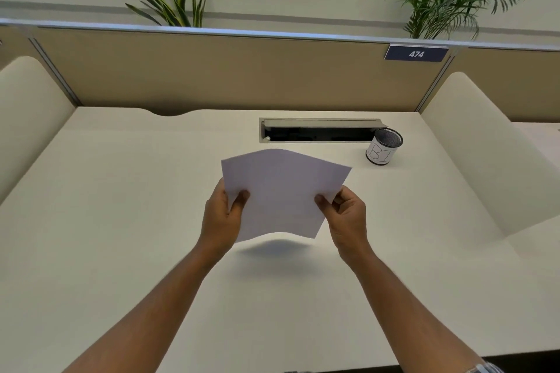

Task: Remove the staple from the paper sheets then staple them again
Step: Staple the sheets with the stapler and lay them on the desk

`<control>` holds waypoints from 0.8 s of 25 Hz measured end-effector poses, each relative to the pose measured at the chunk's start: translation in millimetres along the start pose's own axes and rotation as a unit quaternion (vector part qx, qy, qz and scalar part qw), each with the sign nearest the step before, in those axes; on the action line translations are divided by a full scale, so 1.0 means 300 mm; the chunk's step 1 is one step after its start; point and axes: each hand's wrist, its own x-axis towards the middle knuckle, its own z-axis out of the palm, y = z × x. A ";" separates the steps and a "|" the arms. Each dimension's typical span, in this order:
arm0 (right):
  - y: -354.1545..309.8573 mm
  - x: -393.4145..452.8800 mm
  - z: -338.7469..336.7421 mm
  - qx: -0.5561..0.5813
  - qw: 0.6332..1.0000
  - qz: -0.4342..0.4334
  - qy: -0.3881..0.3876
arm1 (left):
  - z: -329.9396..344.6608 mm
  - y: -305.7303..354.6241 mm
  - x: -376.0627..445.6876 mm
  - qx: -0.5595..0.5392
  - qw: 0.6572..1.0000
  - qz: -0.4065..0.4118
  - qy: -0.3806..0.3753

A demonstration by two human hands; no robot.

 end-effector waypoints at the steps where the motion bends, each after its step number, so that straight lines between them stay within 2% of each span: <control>1: 0.011 -0.005 0.010 -0.014 1.000 0.003 0.001 | -0.003 -0.016 -0.007 0.003 1.000 -0.002 -0.003; 8: 0.113 -0.023 0.040 -0.158 0.986 0.058 -0.009 | -0.005 -0.113 -0.023 0.033 0.997 -0.061 -0.020; 12: 0.119 0.035 0.070 -0.248 0.967 0.048 -0.020 | -0.028 -0.143 0.027 0.080 0.992 -0.093 -0.003; 20: 0.061 0.191 0.261 -0.200 0.969 0.141 -0.027 | -0.157 -0.137 0.262 0.089 0.979 -0.181 0.030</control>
